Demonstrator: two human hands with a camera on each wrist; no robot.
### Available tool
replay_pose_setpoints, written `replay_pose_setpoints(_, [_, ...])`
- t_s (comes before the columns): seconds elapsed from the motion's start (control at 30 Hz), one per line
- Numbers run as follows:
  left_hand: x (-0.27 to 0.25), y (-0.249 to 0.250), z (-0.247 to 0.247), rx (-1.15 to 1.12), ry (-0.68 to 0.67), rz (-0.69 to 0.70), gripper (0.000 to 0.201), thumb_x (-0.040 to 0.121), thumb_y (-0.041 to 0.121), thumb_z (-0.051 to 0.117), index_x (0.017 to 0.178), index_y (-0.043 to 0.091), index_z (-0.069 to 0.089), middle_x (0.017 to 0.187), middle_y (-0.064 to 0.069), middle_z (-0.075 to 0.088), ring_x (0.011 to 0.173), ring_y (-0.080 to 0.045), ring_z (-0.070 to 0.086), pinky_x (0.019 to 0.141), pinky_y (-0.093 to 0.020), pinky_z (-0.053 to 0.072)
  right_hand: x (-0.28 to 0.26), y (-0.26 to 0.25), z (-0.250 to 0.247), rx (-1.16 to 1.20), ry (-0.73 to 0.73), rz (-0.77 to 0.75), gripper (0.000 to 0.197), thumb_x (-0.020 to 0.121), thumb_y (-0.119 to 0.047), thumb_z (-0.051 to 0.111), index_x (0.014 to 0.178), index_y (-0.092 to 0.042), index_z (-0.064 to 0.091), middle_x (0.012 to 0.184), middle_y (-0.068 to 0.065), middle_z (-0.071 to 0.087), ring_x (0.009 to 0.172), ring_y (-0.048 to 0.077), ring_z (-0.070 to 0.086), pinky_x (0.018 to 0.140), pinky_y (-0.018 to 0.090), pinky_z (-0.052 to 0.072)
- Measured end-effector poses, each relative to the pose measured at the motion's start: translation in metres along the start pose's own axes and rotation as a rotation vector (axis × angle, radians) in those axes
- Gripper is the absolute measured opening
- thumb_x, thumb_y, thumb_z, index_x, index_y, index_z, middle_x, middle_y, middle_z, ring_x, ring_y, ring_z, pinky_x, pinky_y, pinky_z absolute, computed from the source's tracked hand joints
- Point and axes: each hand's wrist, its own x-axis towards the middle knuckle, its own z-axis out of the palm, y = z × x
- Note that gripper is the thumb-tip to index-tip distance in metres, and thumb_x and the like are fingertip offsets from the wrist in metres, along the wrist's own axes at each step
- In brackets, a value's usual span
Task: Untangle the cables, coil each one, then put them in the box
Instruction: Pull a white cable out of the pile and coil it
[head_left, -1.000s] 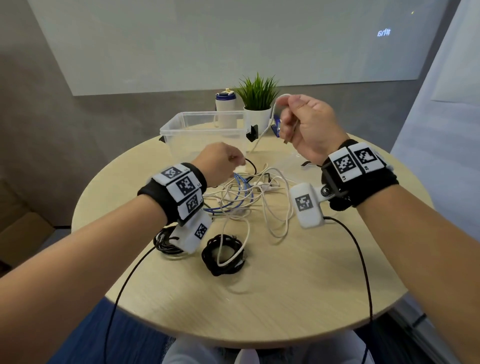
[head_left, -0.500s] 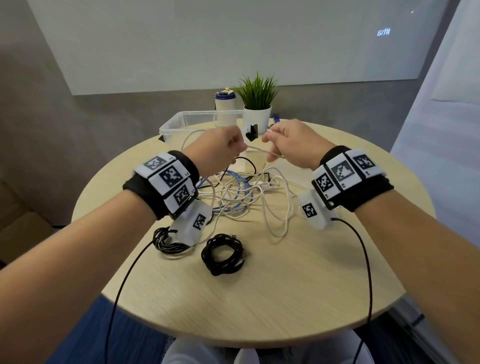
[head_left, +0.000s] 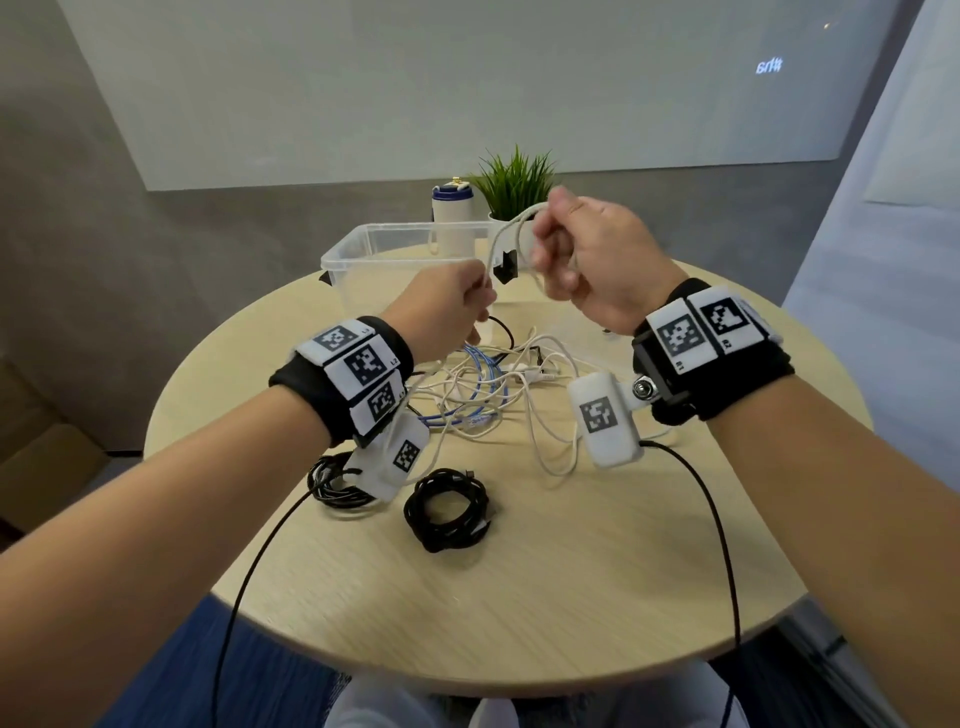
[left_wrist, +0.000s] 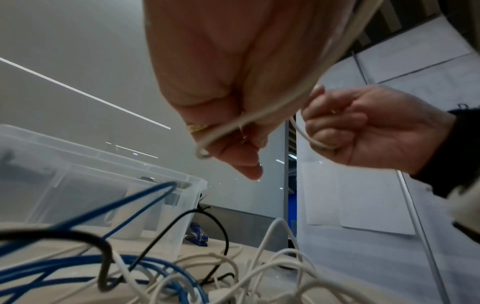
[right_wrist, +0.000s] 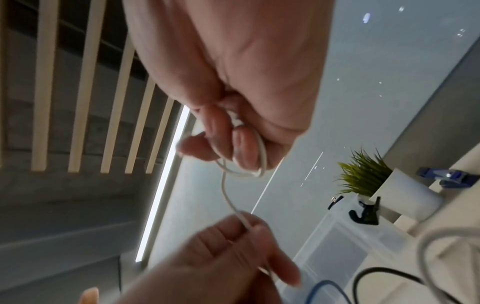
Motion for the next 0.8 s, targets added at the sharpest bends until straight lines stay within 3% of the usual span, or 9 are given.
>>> replay_pose_setpoints(0.13, [-0.008,0.001,0.009,0.08,-0.172,0.012,0.016,0.096,0.013,0.046,0.082,0.013,0.052,0.084,-0.001,0.069,0.045,-0.003,0.056,0.042,-0.013,0.041,0.003,-0.008,-0.002,0.274,0.041,-0.019,0.035,0.104,-0.024,0.028,0.086,-0.007,0.053,0.099,0.017,0.068,0.083,0.026,0.069,0.067,0.033,0.055])
replay_pose_setpoints(0.2, [-0.011,0.005,0.009,0.102,-0.224,0.027,0.013,0.094,0.013,0.049,0.083,0.013,0.055,0.079,0.002,0.07,0.041,0.0,0.052,0.045,-0.013,0.042,0.006,-0.006,-0.004,0.286,0.115,-0.049,0.032,0.104,-0.021,0.032,0.09,-0.004,0.056,0.109,0.018,0.063,0.108,0.028,0.063,0.091,0.039,0.053])
replay_pose_setpoints(0.27, [-0.015,0.011,0.008,0.095,-0.289,0.027,0.012,0.094,0.016,0.052,0.083,0.012,0.057,0.073,0.005,0.07,0.04,-0.003,0.049,0.044,-0.013,0.04,0.01,0.0,-0.006,0.178,0.178,-0.074,0.028,0.103,-0.019,0.037,0.091,-0.006,0.059,0.112,0.017,0.061,0.12,0.029,0.056,0.101,0.038,0.047])
replay_pose_setpoints(0.4, [-0.021,0.023,0.004,-0.002,-0.373,-0.036,0.015,0.091,0.02,0.058,0.087,0.007,0.063,0.064,0.0,0.068,0.038,-0.007,0.044,0.041,-0.016,0.038,0.013,0.013,-0.011,-0.364,0.224,-0.176,0.021,0.098,-0.021,0.048,0.092,-0.018,0.067,0.098,0.025,0.064,0.086,0.03,0.064,0.077,0.032,0.047])
replay_pose_setpoints(0.53, [-0.016,0.029,-0.006,-0.204,-0.202,-0.037,0.015,0.093,0.02,0.058,0.081,0.01,0.059,0.05,0.004,0.055,0.034,-0.006,0.037,0.037,-0.016,0.03,0.009,0.022,-0.012,-0.805,0.038,-0.117,0.025,0.098,-0.021,0.049,0.097,-0.004,0.067,0.093,0.013,0.07,0.084,0.019,0.063,0.083,0.035,0.047])
replay_pose_setpoints(0.6, [-0.009,0.028,-0.011,-0.206,-0.085,-0.012,0.02,0.094,0.023,0.056,0.076,0.015,0.055,0.052,0.005,0.055,0.035,-0.005,0.038,0.038,-0.017,0.03,0.007,0.025,-0.012,-0.79,-0.014,-0.045,0.026,0.1,-0.023,0.044,0.09,-0.009,0.065,0.067,0.0,0.067,0.064,0.007,0.058,0.077,0.031,0.042])
replay_pose_setpoints(0.67, [-0.003,0.024,-0.016,-0.182,0.011,0.0,0.02,0.095,0.022,0.054,0.075,0.018,0.054,0.056,0.003,0.057,0.034,-0.003,0.04,0.04,-0.018,0.033,0.007,0.026,-0.012,-0.676,-0.026,0.004,0.031,0.101,-0.029,0.04,0.083,-0.016,0.062,0.047,-0.006,0.057,0.054,0.01,0.054,0.08,0.034,0.045])
replay_pose_setpoints(0.73, [0.003,0.02,-0.021,-0.123,0.088,0.008,0.019,0.095,0.022,0.053,0.076,0.02,0.054,0.059,0.004,0.059,0.034,0.0,0.044,0.039,-0.016,0.035,0.005,0.025,-0.012,-0.648,-0.065,0.021,0.038,0.1,-0.038,0.042,0.076,-0.016,0.061,0.043,-0.009,0.049,0.048,0.012,0.047,0.078,0.04,0.049])
replay_pose_setpoints(0.8, [0.007,0.016,-0.025,-0.065,0.136,0.023,0.016,0.095,0.024,0.053,0.08,0.018,0.056,0.063,0.006,0.061,0.035,0.001,0.045,0.039,-0.015,0.036,0.002,0.02,-0.01,-0.675,-0.084,0.017,0.04,0.099,-0.037,0.045,0.067,-0.015,0.058,0.041,-0.014,0.05,0.048,0.011,0.045,0.064,0.033,0.048])
